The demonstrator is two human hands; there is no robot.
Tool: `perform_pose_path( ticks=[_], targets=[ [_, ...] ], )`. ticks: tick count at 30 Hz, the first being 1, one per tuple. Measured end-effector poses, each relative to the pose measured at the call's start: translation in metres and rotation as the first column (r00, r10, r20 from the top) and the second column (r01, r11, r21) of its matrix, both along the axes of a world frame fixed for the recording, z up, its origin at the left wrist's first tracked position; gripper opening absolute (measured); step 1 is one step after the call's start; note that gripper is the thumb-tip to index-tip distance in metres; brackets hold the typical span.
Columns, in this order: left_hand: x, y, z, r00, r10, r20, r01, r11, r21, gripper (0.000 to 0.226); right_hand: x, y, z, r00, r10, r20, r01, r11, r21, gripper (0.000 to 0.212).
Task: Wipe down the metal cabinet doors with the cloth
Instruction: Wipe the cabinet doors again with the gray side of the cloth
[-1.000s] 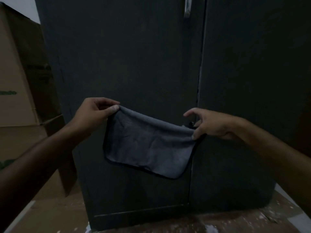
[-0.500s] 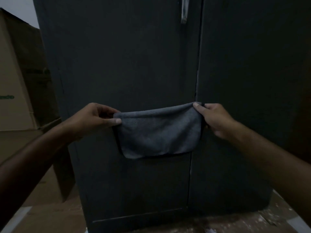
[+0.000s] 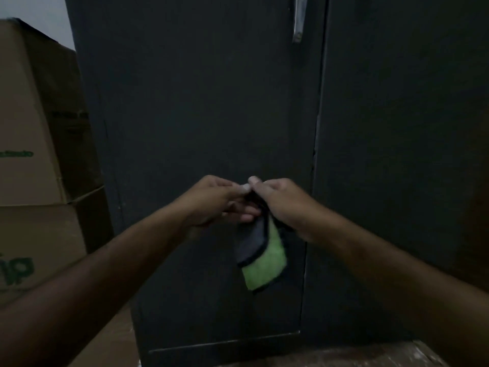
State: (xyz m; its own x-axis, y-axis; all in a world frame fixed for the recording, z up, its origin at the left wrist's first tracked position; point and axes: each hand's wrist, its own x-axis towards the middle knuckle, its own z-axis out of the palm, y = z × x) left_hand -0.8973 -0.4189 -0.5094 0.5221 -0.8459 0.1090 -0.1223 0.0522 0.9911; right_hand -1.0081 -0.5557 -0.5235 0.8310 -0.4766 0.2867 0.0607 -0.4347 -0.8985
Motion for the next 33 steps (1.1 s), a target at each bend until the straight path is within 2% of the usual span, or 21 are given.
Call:
perform_pose_path(
  ticks=[3, 5, 6, 8, 10, 11, 13, 14, 16, 17, 20, 22, 24, 26, 27, 28, 30, 32, 33],
  targets=[
    [-0.005, -0.002, -0.005, 0.998, -0.062, 0.029, 0.062, 0.998, -0.004, 0.035, -0.001, -0.003, -0.008, 0.99, 0.129, 0.048, -0.131, 0.991, 0.028, 0.024],
    [0.005, -0.001, -0.005, 0.971, 0.004, 0.239, 0.003, 1.0, -0.028, 0.045, -0.001, -0.017, -0.006, 0.995, 0.094, 0.038, -0.092, 0.994, -0.054, 0.017],
    [0.013, 0.0, -0.006, 0.93, 0.066, 0.36, -0.045, 0.997, -0.065, 0.046, -0.001, -0.02, -0.004, 0.996, 0.081, 0.031, -0.079, 0.994, -0.073, 0.018],
    [0.028, 0.002, -0.011, 0.873, 0.134, 0.468, -0.096, 0.99, -0.103, 0.049, -0.002, -0.023, 0.001, 0.996, 0.088, 0.032, -0.087, 0.996, -0.028, 0.02],
    [0.036, 0.001, -0.021, 0.909, 0.009, 0.417, -0.003, 1.0, -0.013, 0.073, -0.005, -0.023, 0.005, 0.987, 0.148, 0.054, -0.154, 0.98, 0.126, 0.023],
    [0.038, -0.001, -0.027, 0.93, -0.092, 0.356, 0.08, 0.996, 0.049, 0.074, -0.007, -0.023, 0.006, 0.981, 0.181, 0.07, -0.192, 0.96, 0.205, 0.025],
    [0.039, -0.006, -0.039, 0.939, -0.263, 0.22, 0.242, 0.963, 0.12, 0.058, -0.008, -0.026, 0.003, 0.971, 0.219, 0.093, -0.238, 0.921, 0.309, 0.027],
    [0.04, -0.008, -0.041, 0.941, -0.297, 0.16, 0.282, 0.953, 0.114, 0.055, -0.007, -0.028, 0.001, 0.97, 0.223, 0.097, -0.243, 0.906, 0.346, 0.028],
    [0.038, -0.01, -0.041, 0.965, -0.253, 0.071, 0.249, 0.966, 0.066, 0.053, -0.007, -0.033, -0.005, 0.969, 0.223, 0.108, -0.247, 0.869, 0.428, 0.03],
    [0.039, -0.011, -0.04, 0.972, -0.222, 0.075, 0.22, 0.975, 0.036, 0.052, -0.009, -0.035, -0.007, 0.964, 0.242, 0.108, -0.264, 0.843, 0.469, 0.033],
    [0.041, -0.021, -0.029, 0.97, -0.143, 0.199, 0.163, 0.982, -0.09, 0.035, -0.011, -0.033, -0.014, 0.949, 0.309, 0.06, -0.297, 0.82, 0.489, 0.043],
    [0.043, -0.027, -0.019, 0.966, -0.083, 0.246, 0.13, 0.975, -0.182, 0.036, -0.005, -0.031, -0.014, 0.974, 0.209, 0.086, -0.224, 0.846, 0.484, 0.045],
    [0.046, -0.029, -0.01, 0.969, -0.016, 0.245, 0.086, 0.957, -0.278, 0.046, 0.003, -0.031, -0.005, 0.98, -0.042, 0.195, -0.066, 0.857, 0.512, 0.044],
    [0.049, -0.023, -0.009, 0.941, 0.071, 0.331, 0.052, 0.935, -0.349, 0.048, 0.006, -0.032, 0.013, 0.882, -0.332, 0.334, 0.125, 0.849, 0.514, 0.03],
    [0.052, -0.018, -0.012, 0.877, 0.163, 0.451, 0.015, 0.931, -0.365, 0.044, 0.007, -0.036, 0.022, 0.781, -0.452, 0.432, 0.213, 0.842, 0.496, 0.02],
    [0.056, -0.012, -0.016, 0.76, 0.271, 0.591, -0.031, 0.923, -0.383, 0.037, 0.006, -0.039, 0.031, 0.662, -0.532, 0.528, 0.298, 0.833, 0.465, 0.015],
    [0.069, 0.002, -0.028, 0.437, 0.455, 0.776, -0.105, 0.882, -0.459, 0.023, 0.005, -0.05, 0.044, 0.452, -0.592, 0.667, 0.515, 0.784, 0.347, 0.014],
    [0.093, 0.017, -0.041, 0.131, 0.553, 0.823, -0.184, 0.829, -0.527, 0.028, 0.012, -0.07, 0.044, 0.308, -0.596, 0.742, 0.814, 0.569, 0.119, 0.031],
    [0.107, 0.025, -0.048, -0.016, 0.565, 0.825, -0.214, 0.804, -0.554, 0.032, 0.019, -0.079, 0.039, 0.3, -0.559, 0.773, 0.884, 0.467, -0.005, 0.038]
  ],
)
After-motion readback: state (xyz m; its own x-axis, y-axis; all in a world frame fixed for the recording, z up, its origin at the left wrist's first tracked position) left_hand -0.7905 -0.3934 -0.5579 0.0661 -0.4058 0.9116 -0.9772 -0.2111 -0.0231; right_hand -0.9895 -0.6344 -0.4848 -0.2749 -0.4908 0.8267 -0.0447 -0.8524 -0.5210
